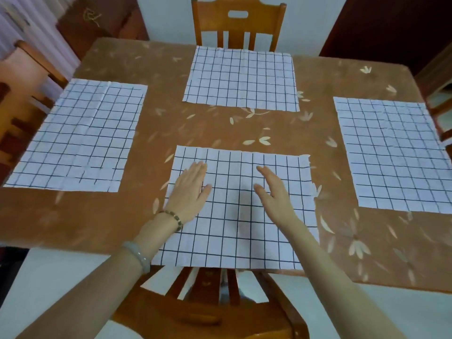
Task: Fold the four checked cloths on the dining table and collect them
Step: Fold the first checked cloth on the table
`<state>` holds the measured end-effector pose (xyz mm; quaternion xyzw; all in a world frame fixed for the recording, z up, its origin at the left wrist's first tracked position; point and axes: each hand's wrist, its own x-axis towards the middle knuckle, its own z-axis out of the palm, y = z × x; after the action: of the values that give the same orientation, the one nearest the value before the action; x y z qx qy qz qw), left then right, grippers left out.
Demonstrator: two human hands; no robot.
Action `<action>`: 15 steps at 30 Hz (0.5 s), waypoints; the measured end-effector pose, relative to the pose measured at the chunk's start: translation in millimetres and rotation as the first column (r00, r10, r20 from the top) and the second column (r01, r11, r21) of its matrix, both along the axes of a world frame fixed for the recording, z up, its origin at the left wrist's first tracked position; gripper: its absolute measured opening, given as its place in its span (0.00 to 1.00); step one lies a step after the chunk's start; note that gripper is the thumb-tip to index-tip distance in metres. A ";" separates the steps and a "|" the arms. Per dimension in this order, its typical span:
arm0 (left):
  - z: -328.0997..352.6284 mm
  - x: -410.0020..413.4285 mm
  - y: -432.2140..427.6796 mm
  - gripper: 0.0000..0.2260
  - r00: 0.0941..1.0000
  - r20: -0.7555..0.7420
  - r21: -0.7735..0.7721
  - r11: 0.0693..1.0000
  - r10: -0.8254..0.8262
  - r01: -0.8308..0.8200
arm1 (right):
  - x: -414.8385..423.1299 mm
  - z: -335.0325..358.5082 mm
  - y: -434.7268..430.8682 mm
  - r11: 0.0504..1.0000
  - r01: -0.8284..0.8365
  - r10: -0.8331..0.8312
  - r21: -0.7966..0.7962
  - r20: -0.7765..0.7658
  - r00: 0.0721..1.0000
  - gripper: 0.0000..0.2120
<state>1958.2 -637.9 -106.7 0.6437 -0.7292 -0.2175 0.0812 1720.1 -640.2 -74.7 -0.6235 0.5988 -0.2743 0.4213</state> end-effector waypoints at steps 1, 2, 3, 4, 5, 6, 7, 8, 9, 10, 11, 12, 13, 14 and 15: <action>-9.6 -7.8 -9.9 0.27 0.999 0.049 -0.008 1.000 -0.021 0.021 | 5.5 -14.1 -12.8 1.000 -0.006 0.004 -0.026 -0.077 0.997 0.21; -19.5 -14.8 -19.3 0.27 0.995 0.094 -0.018 0.999 -0.031 0.033 | 11.9 -27.1 -25.5 0.998 -0.019 0.009 -0.057 -0.168 0.986 0.21; -29.6 -20.6 -28.9 0.27 0.990 0.139 -0.031 0.999 -0.038 0.042 | 17.8 -41.4 -38.7 0.995 -0.047 0.023 -0.089 -0.254 0.967 0.22; -41.8 -23.7 -38.3 0.27 0.982 0.179 -0.035 0.998 -0.051 0.058 | 23.6 -55.1 -51.0 0.990 -0.081 0.039 -0.113 -0.335 0.942 0.24; -50.4 -26.9 -46.0 0.27 0.973 0.219 -0.035 0.996 -0.070 0.080 | 29.2 -67.2 -60.9 0.987 -0.111 0.056 -0.115 -0.405 0.912 0.27; -58.7 -29.3 -53.3 0.28 0.963 0.257 -0.028 0.995 -0.085 0.095 | 35.6 -75.8 -69.1 0.986 -0.140 0.083 -0.088 -0.466 0.881 0.29; -67.6 -30.6 -60.4 0.30 0.953 0.286 -0.019 0.994 -0.098 0.108 | 41.4 -85.2 -77.2 0.983 -0.174 0.119 -0.059 -0.518 0.847 0.30; -75.8 -31.6 -66.8 0.30 0.945 0.310 -0.014 0.993 -0.104 0.114 | 46.7 -94.0 -83.5 0.977 -0.210 0.150 -0.043 -0.561 0.814 0.30; -83.6 -31.7 -71.9 0.30 0.938 0.329 -0.011 0.993 -0.108 0.118 | 50.8 -103.8 -88.6 0.969 -0.245 0.176 -0.036 -0.593 0.785 0.29; -91.3 -31.0 -76.3 0.30 0.933 0.343 -0.010 0.992 -0.113 0.124 | 53.3 -112.1 -92.0 0.964 -0.267 0.196 -0.023 -0.619 0.761 0.29; -98.1 -29.6 -80.0 0.29 0.928 0.353 0.007 0.992 -0.117 0.122 | 53.7 -121.7 -94.9 0.959 -0.283 0.212 -0.008 -0.642 0.737 0.28; -104.9 -27.9 -82.5 0.29 0.928 0.353 0.023 0.993 -0.116 0.115 | 52.8 -129.8 -96.7 0.956 -0.294 0.228 0.011 -0.660 0.716 0.27; -109.8 -26.3 -83.7 0.29 0.930 0.351 0.029 0.994 -0.111 0.108 | 50.4 -138.0 -97.3 0.952 -0.305 0.236 0.016 -0.674 0.700 0.27; -113.3 -25.0 -84.1 0.29 0.932 0.346 0.025 0.994 -0.106 0.104 | 47.9 -143.8 -97.4 0.949 -0.315 0.239 0.015 -0.685 0.688 0.27; -115.6 -24.2 -84.2 0.29 0.934 0.343 0.024 0.994 -0.105 0.103 | 45.7 -149.3 -97.3 0.946 -0.325 0.232 -0.003 -0.695 0.681 0.26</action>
<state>1934.0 -722.1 -222.3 0.6323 -0.7648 -0.1078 -0.0605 1765.8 -737.5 -224.0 -0.7894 0.5909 0.0055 0.1664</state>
